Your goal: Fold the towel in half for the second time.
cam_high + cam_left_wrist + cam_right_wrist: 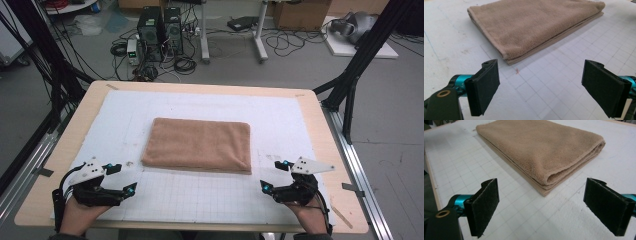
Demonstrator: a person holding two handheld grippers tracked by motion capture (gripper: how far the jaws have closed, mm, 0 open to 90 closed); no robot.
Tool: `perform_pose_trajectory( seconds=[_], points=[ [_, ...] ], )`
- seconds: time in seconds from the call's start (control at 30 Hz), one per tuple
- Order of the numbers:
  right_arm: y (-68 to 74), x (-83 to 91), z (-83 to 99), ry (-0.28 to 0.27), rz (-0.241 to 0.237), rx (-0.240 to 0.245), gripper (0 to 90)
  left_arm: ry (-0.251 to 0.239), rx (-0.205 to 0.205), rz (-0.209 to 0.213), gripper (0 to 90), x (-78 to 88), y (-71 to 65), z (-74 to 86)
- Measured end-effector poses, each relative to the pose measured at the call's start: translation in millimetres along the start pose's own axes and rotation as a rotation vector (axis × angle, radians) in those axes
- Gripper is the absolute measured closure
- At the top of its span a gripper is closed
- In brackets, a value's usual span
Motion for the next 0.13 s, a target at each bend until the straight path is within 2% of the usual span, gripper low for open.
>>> perform_pose_trajectory(
  seconds=[0.13],
  points=[
    [0.8, -0.5, 5.9, -0.004, -0.006, -0.016, 12.4, -0.003, 0.012, 0.005, 15.0, -0.2, -2.8, 2.6]
  ],
)
Point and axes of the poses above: each handheld gripper's, and its own axes: x roughly backward along the jaws, z roughly out of its underside, y roughly to its left, the point moved 10 cm from there along -x, roughly forward along the jaws, and after that the axes turned 5 degrees about -z, right-handed, at the moved point
